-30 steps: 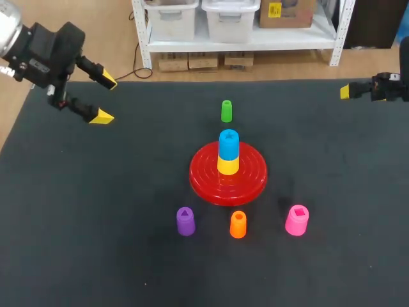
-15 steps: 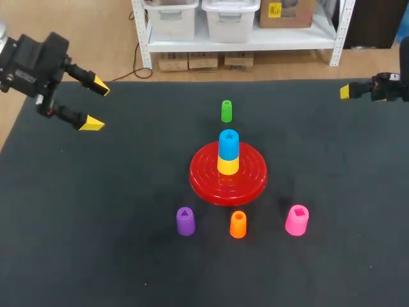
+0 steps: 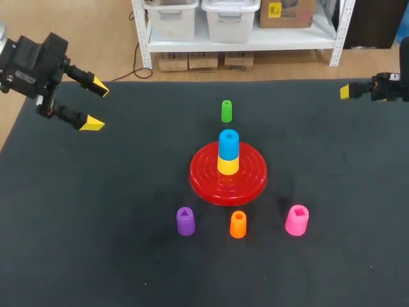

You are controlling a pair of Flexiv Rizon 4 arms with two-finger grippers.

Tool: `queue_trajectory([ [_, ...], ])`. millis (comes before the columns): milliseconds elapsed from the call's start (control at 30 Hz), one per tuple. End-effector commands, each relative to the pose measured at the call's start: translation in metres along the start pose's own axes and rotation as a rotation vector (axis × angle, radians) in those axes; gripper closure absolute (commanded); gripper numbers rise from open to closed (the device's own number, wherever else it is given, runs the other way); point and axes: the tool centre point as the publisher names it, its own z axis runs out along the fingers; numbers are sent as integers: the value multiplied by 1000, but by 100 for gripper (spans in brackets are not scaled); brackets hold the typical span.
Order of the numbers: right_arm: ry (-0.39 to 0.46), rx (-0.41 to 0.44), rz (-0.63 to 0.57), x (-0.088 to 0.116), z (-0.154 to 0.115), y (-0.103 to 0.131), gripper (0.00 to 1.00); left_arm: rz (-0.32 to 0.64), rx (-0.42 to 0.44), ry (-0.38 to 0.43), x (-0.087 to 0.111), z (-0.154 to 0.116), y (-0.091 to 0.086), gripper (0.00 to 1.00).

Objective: Pick up and stack the cylinders on the red base in this order: pink,purple,orange,green

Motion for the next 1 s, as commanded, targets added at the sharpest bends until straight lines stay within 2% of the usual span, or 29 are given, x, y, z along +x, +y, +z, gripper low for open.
queue_trajectory([
  [33,0,1,0,0,-1,0,0,2,-3,-2,1,0,-1,0],
  [600,0,1,0,0,-1,0,0,2,-3,-2,1,0,-1,0],
  [700,71,4,-100,2,0,31,0,2,-3,-2,1,0,-1,0],
  [767,150,21,-177,9,2,54,0,2,-3,-2,1,0,-1,0],
  [867,284,55,-249,30,4,90,0,2,-3,-2,1,0,-1,0],
  [1000,417,80,-362,66,5,137,0,2,-3,-2,1,0,-1,0],
])
